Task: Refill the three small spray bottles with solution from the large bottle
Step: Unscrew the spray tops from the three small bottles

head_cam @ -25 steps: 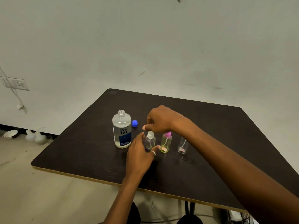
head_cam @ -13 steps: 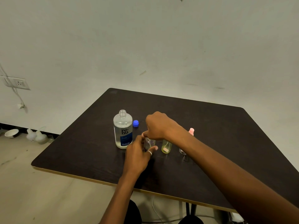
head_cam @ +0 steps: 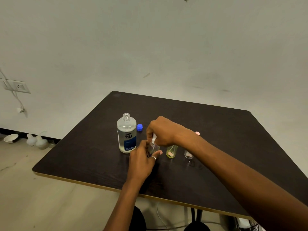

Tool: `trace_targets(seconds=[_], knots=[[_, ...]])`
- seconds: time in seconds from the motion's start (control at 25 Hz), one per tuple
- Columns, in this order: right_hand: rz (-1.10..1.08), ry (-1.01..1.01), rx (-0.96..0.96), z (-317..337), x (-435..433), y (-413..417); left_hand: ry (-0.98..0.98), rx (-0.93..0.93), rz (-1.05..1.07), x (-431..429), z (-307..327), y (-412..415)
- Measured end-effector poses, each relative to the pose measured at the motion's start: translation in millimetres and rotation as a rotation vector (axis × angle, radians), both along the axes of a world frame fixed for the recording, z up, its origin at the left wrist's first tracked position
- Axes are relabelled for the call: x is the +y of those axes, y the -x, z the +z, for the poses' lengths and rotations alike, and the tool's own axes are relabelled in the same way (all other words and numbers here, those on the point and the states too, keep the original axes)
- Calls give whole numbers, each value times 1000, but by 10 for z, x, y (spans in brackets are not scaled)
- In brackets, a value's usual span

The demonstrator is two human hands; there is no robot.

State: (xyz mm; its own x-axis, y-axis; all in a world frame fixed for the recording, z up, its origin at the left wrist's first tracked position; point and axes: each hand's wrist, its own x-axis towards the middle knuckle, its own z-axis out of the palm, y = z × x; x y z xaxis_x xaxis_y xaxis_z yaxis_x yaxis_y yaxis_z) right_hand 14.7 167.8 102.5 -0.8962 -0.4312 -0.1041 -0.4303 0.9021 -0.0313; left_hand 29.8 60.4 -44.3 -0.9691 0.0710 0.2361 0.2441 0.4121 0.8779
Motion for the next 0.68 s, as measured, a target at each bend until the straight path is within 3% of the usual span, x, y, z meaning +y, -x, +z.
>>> trace_targets(seconds=[0.16, 0.36, 0.68], knots=[[-8, 14, -1, 33, 52, 12, -22, 2, 2, -3, -38, 13], [-175, -43, 94, 10, 3, 42, -31, 7, 0, -7, -57, 9], [-1, -15, -31, 66, 10, 21, -55, 6, -6, -2, -76, 31]])
